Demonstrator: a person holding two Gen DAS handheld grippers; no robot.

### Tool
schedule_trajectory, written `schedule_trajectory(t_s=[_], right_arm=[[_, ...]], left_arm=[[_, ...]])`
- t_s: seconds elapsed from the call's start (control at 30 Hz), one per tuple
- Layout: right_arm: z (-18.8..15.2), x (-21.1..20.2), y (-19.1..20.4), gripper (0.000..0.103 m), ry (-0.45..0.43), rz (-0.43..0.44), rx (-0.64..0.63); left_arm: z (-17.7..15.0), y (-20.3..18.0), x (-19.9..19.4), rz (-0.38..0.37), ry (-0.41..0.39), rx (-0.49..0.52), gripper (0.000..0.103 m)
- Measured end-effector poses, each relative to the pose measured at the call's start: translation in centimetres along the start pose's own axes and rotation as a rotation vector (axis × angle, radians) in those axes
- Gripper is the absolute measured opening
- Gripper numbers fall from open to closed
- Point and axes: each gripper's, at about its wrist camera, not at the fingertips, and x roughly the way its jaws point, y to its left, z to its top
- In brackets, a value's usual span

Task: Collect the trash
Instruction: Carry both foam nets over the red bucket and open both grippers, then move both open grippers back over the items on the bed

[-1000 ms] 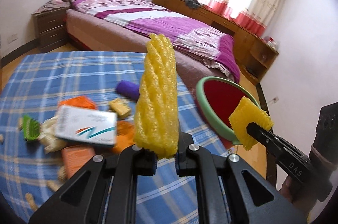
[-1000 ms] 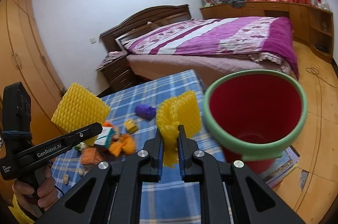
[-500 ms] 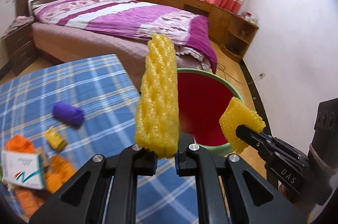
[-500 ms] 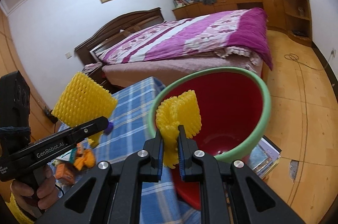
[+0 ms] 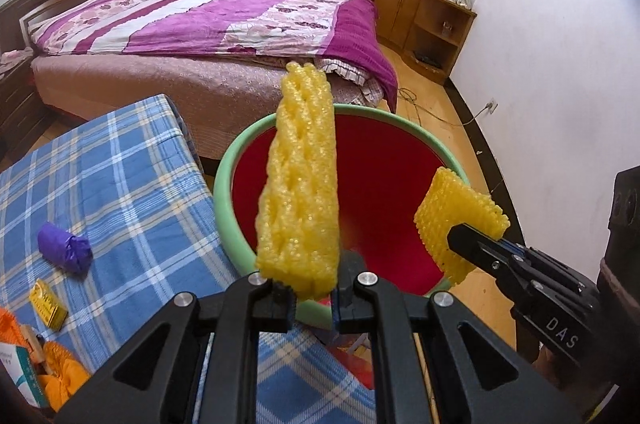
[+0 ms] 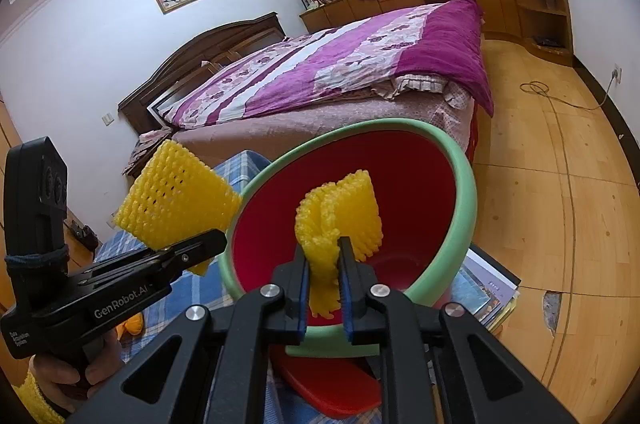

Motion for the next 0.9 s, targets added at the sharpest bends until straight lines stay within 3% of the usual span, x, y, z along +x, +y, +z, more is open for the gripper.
schedule_trajectory(t_s=[0.2,0.3,0.5,0.9], right_arm=[[0.2,0.3,-0.4,0.017,-0.005,-0.002,-0.001],[0.3,0.4,-0.5,0.02,-0.004,-0.001,0.0],[0.5,0.7,-0.9,0.036,-0.001,0.008,0.022],[0.2,-0.8,0.6,0.05,-0.028,0.014,0.006]], left_arm=[[0.2,-0.2,0.7,0.027,0.008,-0.013,0.038],[0.3,-0.2,0.8,0.04,0.006,-0.011,0.039],[0.3,0.1,0.7,0.041,0.012,-0.028,0.039],[-0.3,1.5,-2.2,0.046,-0.02,-0.079,0.039]])
